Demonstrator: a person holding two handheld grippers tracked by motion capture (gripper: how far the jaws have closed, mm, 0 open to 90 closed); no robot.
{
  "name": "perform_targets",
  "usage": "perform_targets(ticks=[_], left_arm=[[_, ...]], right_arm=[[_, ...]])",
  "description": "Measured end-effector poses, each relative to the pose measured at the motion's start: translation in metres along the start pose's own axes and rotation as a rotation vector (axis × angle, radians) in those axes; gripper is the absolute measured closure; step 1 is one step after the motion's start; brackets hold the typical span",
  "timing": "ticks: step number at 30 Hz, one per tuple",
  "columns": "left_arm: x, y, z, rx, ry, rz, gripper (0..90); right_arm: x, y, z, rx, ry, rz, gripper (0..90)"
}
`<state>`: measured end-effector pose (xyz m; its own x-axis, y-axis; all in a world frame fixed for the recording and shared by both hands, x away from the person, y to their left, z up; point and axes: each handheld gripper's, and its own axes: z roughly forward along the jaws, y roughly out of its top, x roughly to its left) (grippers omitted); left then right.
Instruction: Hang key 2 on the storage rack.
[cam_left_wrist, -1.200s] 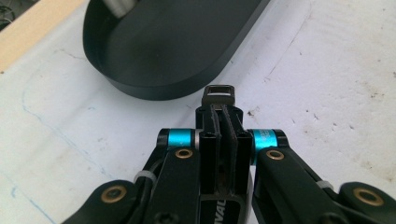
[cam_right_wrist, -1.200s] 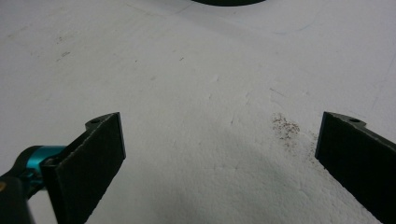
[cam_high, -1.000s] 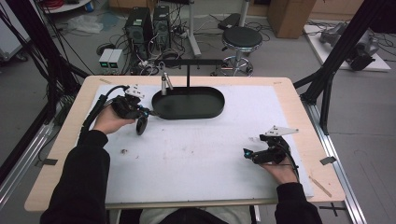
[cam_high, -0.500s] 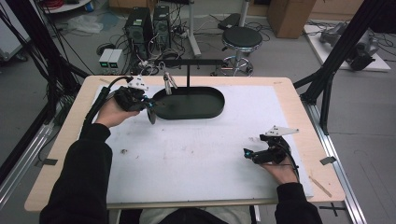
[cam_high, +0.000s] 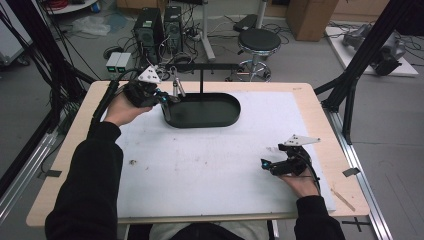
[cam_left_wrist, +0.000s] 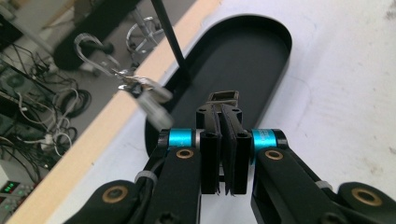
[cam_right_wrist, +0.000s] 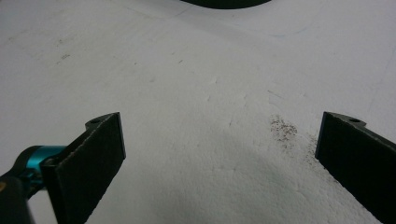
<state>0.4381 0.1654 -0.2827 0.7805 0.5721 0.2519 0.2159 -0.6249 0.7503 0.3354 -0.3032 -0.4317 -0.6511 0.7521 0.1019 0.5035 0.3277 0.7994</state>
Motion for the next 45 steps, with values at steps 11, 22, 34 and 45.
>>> perform_targets(ticks=[11, 22, 34, 45], left_arm=[[0.01, 0.024, 0.0, -0.033, 0.018, 0.009, 86.2], [0.014, 0.054, 0.005, -0.074, 0.047, 0.016, 86.3], [0.02, 0.077, 0.02, -0.074, 0.104, -0.006, 86.3], [0.022, 0.079, 0.041, -0.03, 0.121, -0.013, 86.2]], right_arm=[[-0.001, 0.0, 0.0, -0.002, -0.002, -0.002, 0.8], [-0.001, 0.0, -0.001, -0.005, 0.0, 0.002, 0.8], [-0.001, 0.0, 0.0, 0.001, 0.002, -0.004, 0.8], [-0.002, -0.001, -0.002, -0.006, 0.014, -0.001, 0.8]])
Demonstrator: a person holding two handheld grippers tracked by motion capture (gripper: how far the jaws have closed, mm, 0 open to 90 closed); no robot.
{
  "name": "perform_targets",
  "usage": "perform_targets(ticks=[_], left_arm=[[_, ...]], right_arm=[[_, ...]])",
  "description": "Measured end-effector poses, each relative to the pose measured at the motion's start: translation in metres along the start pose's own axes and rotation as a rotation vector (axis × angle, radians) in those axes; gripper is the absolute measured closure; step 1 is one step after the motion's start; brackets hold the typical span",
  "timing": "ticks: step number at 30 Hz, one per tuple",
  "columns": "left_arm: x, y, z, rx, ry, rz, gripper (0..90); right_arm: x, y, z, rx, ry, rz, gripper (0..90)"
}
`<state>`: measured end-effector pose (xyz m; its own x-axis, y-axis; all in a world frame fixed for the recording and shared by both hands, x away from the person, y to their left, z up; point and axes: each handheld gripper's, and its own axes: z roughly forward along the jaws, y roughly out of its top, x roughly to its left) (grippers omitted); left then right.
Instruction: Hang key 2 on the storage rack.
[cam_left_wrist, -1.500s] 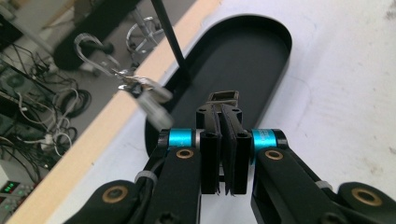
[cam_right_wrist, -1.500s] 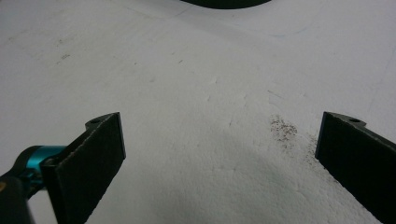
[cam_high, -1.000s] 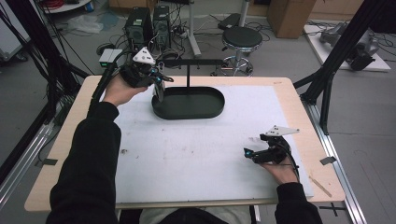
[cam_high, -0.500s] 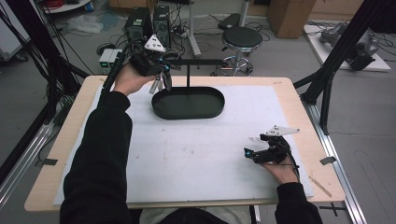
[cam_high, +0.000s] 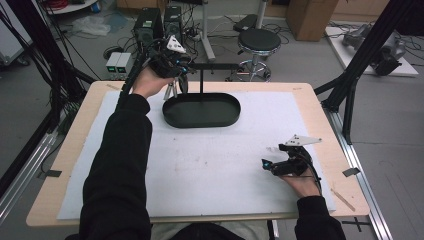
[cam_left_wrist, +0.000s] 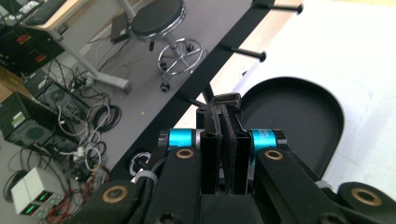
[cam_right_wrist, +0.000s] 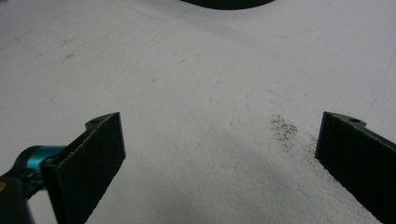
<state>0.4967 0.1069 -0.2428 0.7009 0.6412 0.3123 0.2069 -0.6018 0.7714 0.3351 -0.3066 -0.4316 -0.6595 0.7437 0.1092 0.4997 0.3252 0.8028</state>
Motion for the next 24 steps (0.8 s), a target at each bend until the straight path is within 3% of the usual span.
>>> perform_targets(ticks=[6, 8, 15, 19, 24], left_arm=[[0.002, -0.008, 0.011, 0.023, -0.01, -0.021, 86.2], [0.0, -0.009, 0.016, 0.05, -0.006, -0.01, 86.1], [0.001, -0.012, 0.018, 0.073, -0.011, -0.014, 86.1], [-0.003, -0.016, 0.024, 0.137, -0.016, 0.023, 86.0], [-0.009, -0.019, 0.036, 0.155, -0.014, 0.022, 85.9]], right_arm=[[-0.001, -0.001, -0.001, 0.001, -0.004, -0.003, 0.8], [-0.001, -0.001, -0.001, 0.003, -0.008, -0.008, 0.8], [-0.001, -0.001, -0.001, -0.002, -0.011, 0.0, 0.8], [-0.001, -0.001, -0.001, 0.001, -0.009, -0.001, 0.8], [-0.001, -0.001, -0.001, -0.001, -0.012, -0.003, 0.8]])
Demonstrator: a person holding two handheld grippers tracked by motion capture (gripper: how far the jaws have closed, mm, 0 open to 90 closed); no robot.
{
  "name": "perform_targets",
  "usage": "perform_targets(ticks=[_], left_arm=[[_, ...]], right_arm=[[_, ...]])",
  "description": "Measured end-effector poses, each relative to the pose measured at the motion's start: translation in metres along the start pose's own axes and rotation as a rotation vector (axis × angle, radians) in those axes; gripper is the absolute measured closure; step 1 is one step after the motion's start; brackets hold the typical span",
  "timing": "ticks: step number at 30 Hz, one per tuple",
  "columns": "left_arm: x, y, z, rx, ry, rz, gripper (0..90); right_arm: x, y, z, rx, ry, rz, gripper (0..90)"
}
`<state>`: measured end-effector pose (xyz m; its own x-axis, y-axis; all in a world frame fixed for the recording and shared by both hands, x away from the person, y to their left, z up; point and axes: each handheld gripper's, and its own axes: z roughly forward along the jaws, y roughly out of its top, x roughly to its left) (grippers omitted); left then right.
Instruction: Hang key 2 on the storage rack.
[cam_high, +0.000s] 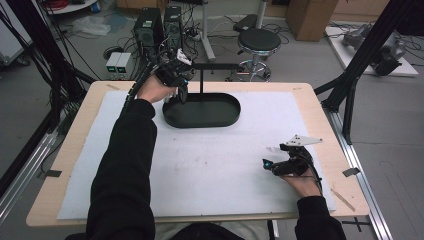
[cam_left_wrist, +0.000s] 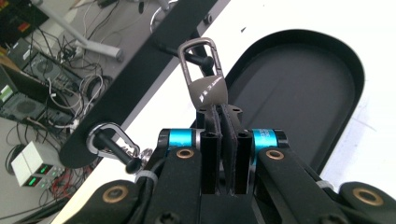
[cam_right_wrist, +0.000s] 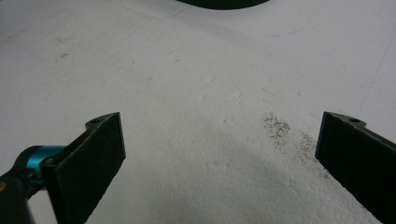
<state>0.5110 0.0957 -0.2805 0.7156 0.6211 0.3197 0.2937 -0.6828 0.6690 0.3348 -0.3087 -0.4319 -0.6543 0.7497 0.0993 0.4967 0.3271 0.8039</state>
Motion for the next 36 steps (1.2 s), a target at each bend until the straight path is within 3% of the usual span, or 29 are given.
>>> perform_targets(ticks=[10, 16, 17, 18, 19, 20, 21, 22, 23, 24, 28, 36], left_arm=[[-0.004, 0.003, 0.016, 0.023, 0.063, -0.028, 85.7], [-0.005, 0.004, 0.021, 0.018, 0.077, -0.047, 84.7], [-0.005, 0.003, 0.022, 0.02, 0.064, -0.056, 82.9], [-0.005, 0.003, 0.021, 0.014, 0.049, -0.083, 67.5], [-0.005, 0.003, 0.021, 0.014, 0.049, -0.083, 58.6], [-0.005, 0.003, 0.02, 0.019, 0.058, -0.096, 58.6], [-0.004, 0.003, 0.02, 0.022, 0.049, -0.115, 52.2], [-0.003, 0.002, 0.019, 0.025, 0.037, -0.124, 39.7], [-0.003, 0.002, 0.018, 0.03, 0.024, -0.124, 39.7], [-0.004, 0.002, 0.017, 0.029, 0.005, -0.118, 27.8], [-0.008, 0.003, 0.015, 0.021, -0.031, -0.117, 17.2], [-0.016, -0.004, 0.011, -0.025, -0.097, -0.115, 11.0]], right_arm=[[-0.001, 0.0, 0.0, 0.002, 0.001, -0.001, 0.8], [-0.001, 0.0, 0.0, 0.002, 0.002, -0.001, 0.8], [-0.001, 0.0, 0.0, 0.001, 0.002, -0.001, 0.8], [-0.001, 0.0, 0.0, -0.004, 0.004, 0.003, 0.8], [-0.001, 0.0, 0.0, -0.004, 0.004, 0.003, 0.8], [-0.001, 0.0, -0.001, -0.007, 0.007, 0.001, 0.8], [-0.001, 0.0, -0.001, -0.009, 0.007, 0.002, 0.8], [0.0, 0.0, -0.001, -0.011, 0.009, 0.007, 0.8], [0.0, 0.0, -0.001, -0.011, 0.009, 0.007, 0.8], [0.0, 0.001, -0.002, -0.02, 0.005, 0.004, 0.8], [-0.001, 0.001, -0.002, -0.023, 0.006, 0.012, 0.8], [-0.001, 0.0, -0.002, -0.018, 0.004, 0.005, 0.8]])
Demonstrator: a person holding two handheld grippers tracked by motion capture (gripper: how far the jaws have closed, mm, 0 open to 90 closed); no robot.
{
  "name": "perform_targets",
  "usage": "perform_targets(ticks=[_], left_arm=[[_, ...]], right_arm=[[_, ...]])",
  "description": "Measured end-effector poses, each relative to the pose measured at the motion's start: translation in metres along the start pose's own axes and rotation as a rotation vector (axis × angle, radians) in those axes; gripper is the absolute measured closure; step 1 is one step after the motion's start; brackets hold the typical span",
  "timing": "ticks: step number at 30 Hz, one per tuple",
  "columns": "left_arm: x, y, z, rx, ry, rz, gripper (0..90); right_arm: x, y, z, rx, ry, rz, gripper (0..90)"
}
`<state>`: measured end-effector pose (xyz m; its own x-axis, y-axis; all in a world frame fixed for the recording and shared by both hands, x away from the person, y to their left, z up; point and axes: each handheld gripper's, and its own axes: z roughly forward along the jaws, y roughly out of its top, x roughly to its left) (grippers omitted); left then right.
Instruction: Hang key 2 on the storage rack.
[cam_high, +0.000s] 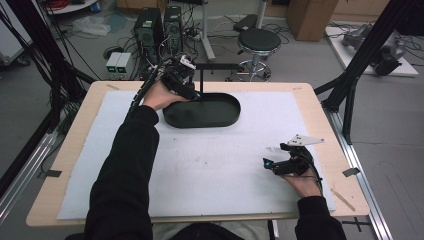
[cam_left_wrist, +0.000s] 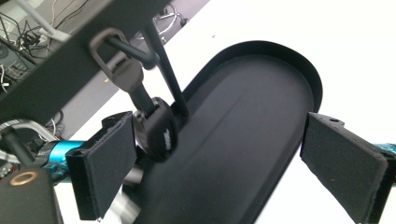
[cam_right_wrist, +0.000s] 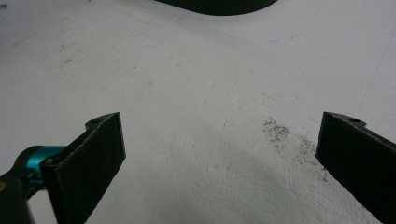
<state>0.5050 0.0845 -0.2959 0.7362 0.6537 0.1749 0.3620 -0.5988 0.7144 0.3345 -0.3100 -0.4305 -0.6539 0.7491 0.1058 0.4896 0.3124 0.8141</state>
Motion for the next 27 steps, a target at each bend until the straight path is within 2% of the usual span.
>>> perform_targets(ticks=[4, 7, 8, 11, 14, 17, 19, 23, 27], left_arm=[[-0.005, -0.006, -0.003, 0.0, -0.002, 0.002, 9.7], [-0.006, -0.01, -0.006, -0.027, -0.04, -0.02, 7.0], [-0.006, -0.012, -0.008, -0.037, -0.068, -0.033, 6.2], [-0.008, -0.015, -0.011, -0.053, -0.081, -0.039, 6.2], [-0.01, -0.021, -0.016, -0.086, -0.125, -0.056, 6.2], [-0.014, -0.028, -0.021, -0.109, -0.13, -0.048, 6.2], [-0.015, -0.033, -0.024, -0.127, -0.145, -0.065, 6.2], [-0.019, -0.047, -0.028, -0.138, -0.18, -0.084, 6.2], [-0.021, -0.06, -0.03, -0.118, -0.209, -0.099, 6.2]], right_arm=[[0.0, 0.0, 0.0, 0.005, 0.001, 0.003, 0.8], [0.0, 0.0, 0.001, 0.007, -0.002, 0.001, 0.8], [0.0, 0.0, 0.001, 0.007, -0.002, 0.001, 0.8], [0.0, 0.0, 0.001, 0.004, -0.004, 0.003, 0.8], [-0.001, 0.0, 0.0, 0.001, -0.002, 0.002, 0.8], [-0.001, 0.0, 0.0, 0.001, -0.003, 0.002, 0.8], [0.0, 0.0, 0.0, 0.001, -0.002, 0.003, 0.8], [0.0, 0.0, 0.0, -0.001, -0.002, 0.002, 0.8], [0.001, 0.0, 0.0, 0.002, -0.002, -0.001, 0.8]])
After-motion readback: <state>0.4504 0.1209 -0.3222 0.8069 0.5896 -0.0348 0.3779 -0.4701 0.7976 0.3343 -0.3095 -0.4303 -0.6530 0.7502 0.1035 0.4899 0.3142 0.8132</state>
